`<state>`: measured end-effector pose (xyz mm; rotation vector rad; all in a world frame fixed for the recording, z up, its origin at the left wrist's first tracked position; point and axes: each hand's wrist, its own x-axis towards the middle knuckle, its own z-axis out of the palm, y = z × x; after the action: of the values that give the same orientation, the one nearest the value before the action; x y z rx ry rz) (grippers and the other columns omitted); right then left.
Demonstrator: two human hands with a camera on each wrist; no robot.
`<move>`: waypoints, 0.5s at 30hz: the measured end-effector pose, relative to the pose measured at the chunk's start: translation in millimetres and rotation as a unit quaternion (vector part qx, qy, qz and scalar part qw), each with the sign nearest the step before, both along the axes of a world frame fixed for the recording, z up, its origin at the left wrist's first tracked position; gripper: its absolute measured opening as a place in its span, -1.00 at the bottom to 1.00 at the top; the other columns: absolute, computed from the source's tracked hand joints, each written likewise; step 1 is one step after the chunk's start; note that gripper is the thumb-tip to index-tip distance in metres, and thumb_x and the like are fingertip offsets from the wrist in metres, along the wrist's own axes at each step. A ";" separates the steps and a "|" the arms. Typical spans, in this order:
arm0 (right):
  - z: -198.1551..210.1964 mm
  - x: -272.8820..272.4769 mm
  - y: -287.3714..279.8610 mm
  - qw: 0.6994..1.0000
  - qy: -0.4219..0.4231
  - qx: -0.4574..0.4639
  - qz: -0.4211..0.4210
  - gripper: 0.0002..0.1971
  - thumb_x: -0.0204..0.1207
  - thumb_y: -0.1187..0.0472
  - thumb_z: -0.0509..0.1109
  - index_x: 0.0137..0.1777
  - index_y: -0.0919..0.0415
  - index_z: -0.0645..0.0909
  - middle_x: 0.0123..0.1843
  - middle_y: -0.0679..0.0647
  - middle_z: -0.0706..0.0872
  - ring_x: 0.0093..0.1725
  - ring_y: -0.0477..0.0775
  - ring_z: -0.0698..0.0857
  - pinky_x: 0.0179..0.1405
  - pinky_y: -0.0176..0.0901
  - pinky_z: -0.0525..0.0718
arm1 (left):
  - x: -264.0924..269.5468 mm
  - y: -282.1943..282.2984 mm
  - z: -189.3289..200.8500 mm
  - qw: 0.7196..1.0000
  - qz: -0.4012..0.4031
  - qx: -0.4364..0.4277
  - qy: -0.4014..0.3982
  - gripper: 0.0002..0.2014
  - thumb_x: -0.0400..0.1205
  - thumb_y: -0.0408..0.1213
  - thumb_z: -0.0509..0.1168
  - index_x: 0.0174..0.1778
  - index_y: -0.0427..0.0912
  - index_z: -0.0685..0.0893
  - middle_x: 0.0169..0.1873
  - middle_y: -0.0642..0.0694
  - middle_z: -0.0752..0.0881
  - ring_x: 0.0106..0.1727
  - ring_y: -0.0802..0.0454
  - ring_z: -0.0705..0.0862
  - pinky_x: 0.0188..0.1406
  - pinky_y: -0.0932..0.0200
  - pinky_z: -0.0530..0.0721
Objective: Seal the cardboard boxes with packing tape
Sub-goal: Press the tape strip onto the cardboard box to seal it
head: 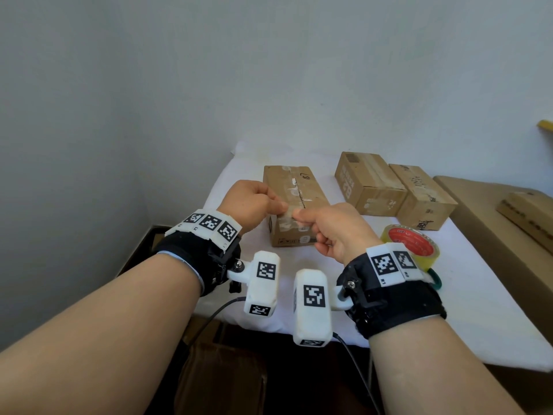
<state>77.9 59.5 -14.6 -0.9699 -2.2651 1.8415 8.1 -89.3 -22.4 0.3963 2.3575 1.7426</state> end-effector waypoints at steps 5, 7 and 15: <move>-0.1 0.4 -0.8 1.000 -0.004 0.000 -0.003 -0.83 0.43 0.12 0.65 -0.13 0.18 0.76 -0.43 -0.05 0.56 -0.40 -0.07 0.47 -0.36 -0.18 0.57 | 0.2 1.1 -1.7 1.000 -0.003 0.000 0.003 -0.84 0.48 -0.36 0.56 -0.36 -0.16 0.72 -0.35 -0.01 0.75 -0.27 0.12 0.62 -0.24 0.21 0.49; -0.4 0.2 -0.4 1.000 -0.003 0.002 -0.005 -0.82 0.43 0.13 0.65 -0.10 0.18 0.75 -0.43 -0.05 0.57 -0.41 -0.08 0.48 -0.37 -0.18 0.57 | 0.0 1.6 -2.7 1.000 -0.002 0.003 0.003 -0.85 0.48 -0.36 0.57 -0.34 -0.17 0.73 -0.30 -0.03 0.77 -0.24 0.11 0.65 -0.21 0.22 0.50; 0.1 1.5 -1.4 1.000 0.009 -0.003 -0.010 -0.82 0.44 0.15 0.65 -0.07 0.20 0.75 -0.50 -0.10 0.60 -0.38 -0.09 0.51 -0.34 -0.17 0.57 | -1.9 1.5 -4.8 1.000 0.006 0.004 0.007 -0.88 0.46 -0.34 0.59 -0.31 -0.18 0.76 -0.22 -0.11 0.82 -0.20 0.08 0.69 -0.17 0.17 0.59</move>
<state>79.4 58.1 -14.5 -0.9685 -2.2328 1.8440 6.1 -87.8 -27.2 0.3972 2.3679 1.7611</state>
